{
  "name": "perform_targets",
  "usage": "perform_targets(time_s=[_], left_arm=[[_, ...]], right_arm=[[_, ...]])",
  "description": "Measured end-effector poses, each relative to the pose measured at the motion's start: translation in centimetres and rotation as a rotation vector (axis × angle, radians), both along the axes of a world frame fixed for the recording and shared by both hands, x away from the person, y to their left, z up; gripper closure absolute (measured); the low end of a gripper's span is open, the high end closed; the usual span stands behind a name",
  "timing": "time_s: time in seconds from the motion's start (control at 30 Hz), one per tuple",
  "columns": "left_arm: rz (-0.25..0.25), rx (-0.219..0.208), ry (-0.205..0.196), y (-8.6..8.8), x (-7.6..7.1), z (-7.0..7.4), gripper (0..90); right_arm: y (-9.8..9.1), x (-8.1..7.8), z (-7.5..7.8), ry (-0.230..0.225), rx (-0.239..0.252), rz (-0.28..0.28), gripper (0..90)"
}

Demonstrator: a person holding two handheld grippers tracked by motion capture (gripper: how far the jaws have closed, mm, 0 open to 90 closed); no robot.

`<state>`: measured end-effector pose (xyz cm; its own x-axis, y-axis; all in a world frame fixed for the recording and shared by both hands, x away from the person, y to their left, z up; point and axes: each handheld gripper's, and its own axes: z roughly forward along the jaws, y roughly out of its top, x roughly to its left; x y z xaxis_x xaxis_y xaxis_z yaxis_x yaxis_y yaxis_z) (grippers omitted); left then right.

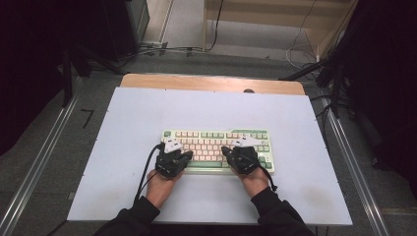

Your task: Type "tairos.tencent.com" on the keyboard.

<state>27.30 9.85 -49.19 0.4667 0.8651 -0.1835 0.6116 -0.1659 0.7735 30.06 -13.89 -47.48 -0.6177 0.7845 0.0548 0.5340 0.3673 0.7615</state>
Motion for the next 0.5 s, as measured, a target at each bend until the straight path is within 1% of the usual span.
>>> perform_targets(time_s=[0.23,0.3,0.37,0.43,0.5], left_arm=[[0.001,0.000,0.000,-0.11,-0.04,-0.04,90.0],[-0.004,0.017,0.006,-0.19,0.00,-0.17,90.0],[-0.004,0.024,0.001,-0.25,-0.06,-0.23,90.0],[-0.005,0.014,0.003,-0.27,-0.07,-0.14,90.0],[0.000,0.008,-0.008,-0.21,-0.13,0.04,90.0]], right_arm=[[-0.02,0.03,-0.01,0.000,-0.002,0.001,87.1],[0.00,0.02,-0.02,0.000,-0.003,0.002,87.1],[0.02,0.02,-0.03,0.000,-0.002,0.003,87.1],[0.03,0.01,-0.02,-0.001,-0.002,0.002,87.1],[0.01,0.03,0.02,-0.001,0.000,0.001,87.1]])
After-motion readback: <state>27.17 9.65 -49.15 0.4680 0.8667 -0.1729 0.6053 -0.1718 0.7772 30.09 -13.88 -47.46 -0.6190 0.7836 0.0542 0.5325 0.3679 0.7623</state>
